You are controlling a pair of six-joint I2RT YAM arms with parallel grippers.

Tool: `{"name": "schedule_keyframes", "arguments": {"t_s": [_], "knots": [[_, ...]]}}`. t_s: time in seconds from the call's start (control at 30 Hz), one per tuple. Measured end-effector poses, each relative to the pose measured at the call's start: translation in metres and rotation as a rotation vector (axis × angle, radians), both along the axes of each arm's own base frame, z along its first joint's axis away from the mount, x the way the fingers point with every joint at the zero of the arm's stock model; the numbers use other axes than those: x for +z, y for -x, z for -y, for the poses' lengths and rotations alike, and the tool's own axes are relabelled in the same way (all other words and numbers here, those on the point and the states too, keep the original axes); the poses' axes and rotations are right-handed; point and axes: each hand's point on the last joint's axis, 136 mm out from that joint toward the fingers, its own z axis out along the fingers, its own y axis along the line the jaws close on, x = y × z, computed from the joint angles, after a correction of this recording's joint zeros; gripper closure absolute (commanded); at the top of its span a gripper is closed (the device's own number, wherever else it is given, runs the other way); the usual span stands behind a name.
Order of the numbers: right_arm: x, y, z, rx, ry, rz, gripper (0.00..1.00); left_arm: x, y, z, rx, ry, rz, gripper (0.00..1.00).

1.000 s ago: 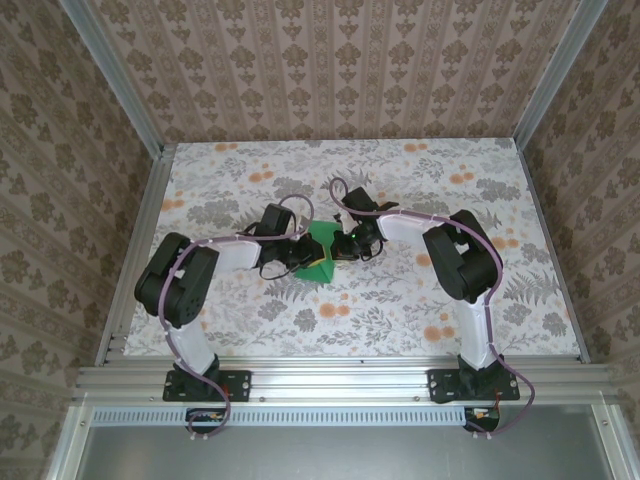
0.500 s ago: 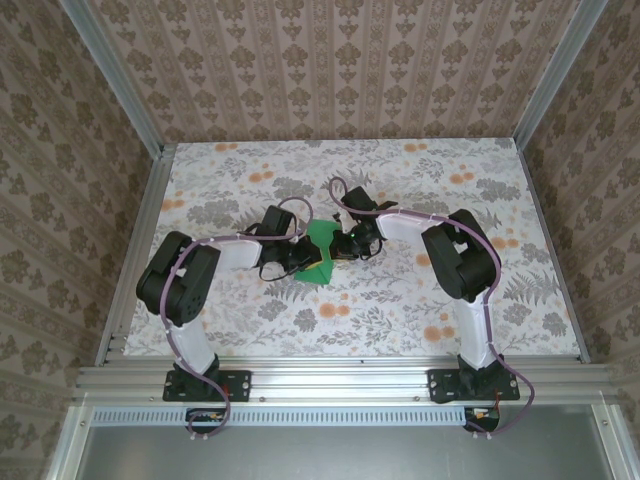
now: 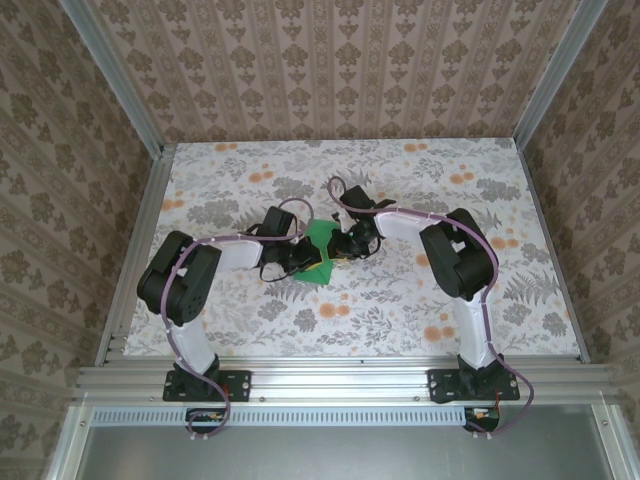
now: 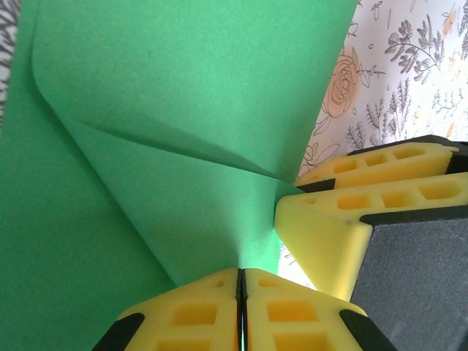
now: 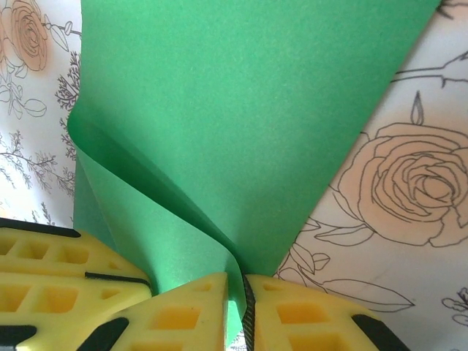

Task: Fold a paper plane with a square sheet of paper (pick it up from the middle)
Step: Fold the triangle a second time at the center of the table.

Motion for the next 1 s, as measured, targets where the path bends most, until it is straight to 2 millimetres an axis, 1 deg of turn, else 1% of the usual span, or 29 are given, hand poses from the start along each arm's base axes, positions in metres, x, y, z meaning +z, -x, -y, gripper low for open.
{"name": "schedule_keyframes", "arguments": {"t_s": [0.3,0.47,0.83,1.0], "knots": [[0.0001,-0.0002,-0.0007,-0.002,0.004,-0.010,0.79,-0.0043,0.0004,-0.0044,0.014,-0.028,-0.007,0.89],[0.0001,-0.0005,-0.0008,-0.002,0.008,-0.017,0.78,-0.0053,-0.0006,-0.0055,0.020,-0.037,-0.004,0.89],[-0.0017,0.0001,0.0002,-0.003,0.019,-0.030,0.81,-0.0051,0.0012,-0.0034,0.013,-0.036,-0.003,0.89],[-0.0029,-0.0005,0.0014,-0.007,0.033,-0.037,0.85,-0.0050,0.0014,-0.0032,0.012,-0.035,-0.003,0.89]]}}
